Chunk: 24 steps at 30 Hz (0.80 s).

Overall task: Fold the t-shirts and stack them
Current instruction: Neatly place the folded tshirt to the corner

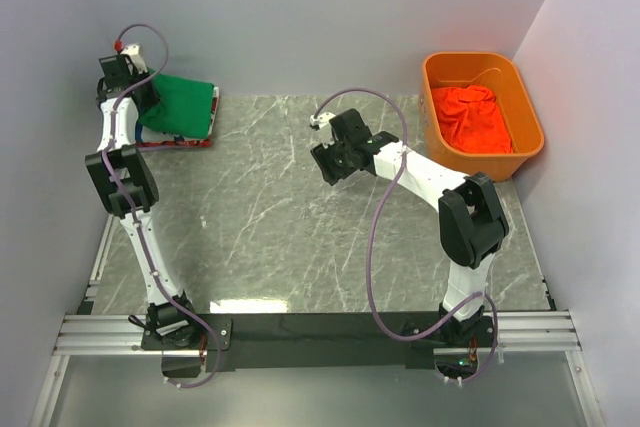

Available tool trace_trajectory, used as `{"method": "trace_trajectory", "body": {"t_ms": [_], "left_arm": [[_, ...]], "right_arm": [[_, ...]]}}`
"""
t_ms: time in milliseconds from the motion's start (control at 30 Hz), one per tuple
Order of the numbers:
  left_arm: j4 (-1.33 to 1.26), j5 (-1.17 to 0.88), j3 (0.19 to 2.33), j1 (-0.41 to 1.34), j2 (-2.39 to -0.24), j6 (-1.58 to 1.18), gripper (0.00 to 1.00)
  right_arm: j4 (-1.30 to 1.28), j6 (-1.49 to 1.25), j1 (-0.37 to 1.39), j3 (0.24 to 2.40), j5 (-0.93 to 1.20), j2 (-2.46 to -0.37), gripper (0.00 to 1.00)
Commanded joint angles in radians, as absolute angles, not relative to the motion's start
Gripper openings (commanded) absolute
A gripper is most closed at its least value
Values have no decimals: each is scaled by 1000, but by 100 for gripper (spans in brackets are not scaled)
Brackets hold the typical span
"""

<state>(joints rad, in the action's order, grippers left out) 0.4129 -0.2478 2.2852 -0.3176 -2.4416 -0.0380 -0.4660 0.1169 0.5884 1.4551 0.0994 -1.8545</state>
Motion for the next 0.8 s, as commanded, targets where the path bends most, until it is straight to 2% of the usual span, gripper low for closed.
{"method": "trace_trajectory", "body": {"t_ms": [0,67,167,200,233,533,567,600,667,767], "left_arm": [[311,-258,2352,-344,-2447,-11,7],[302,-247,2349,-350,-2445,40,11],[316,-221,2339,-351,-2433,86,25],[319,-206,2335,-353,-2418,90,39],[324,-196,2329,-353,-2410,95,42],[367,-150,2289,-364,-2246,166,52],[371,-140,2284,-364,-2228,169,54],[386,-124,2284,-364,-2205,172,60],[411,-86,2293,-365,-2183,164,61],[456,-220,2235,-379,-2108,138,59]], "right_arm": [[-466,124,588,1483,103,-1852,60],[-463,126,587,1477,98,-1845,60],[-462,127,588,1477,88,-1838,61],[-460,130,588,1477,84,-1833,62],[-462,132,586,1477,80,-1826,64],[-474,132,525,1468,80,-1744,71],[-480,129,511,1470,89,-1735,71],[-480,129,483,1470,106,-1720,72],[-492,138,457,1473,118,-1709,73],[-517,149,402,1486,143,-1695,73]]}}
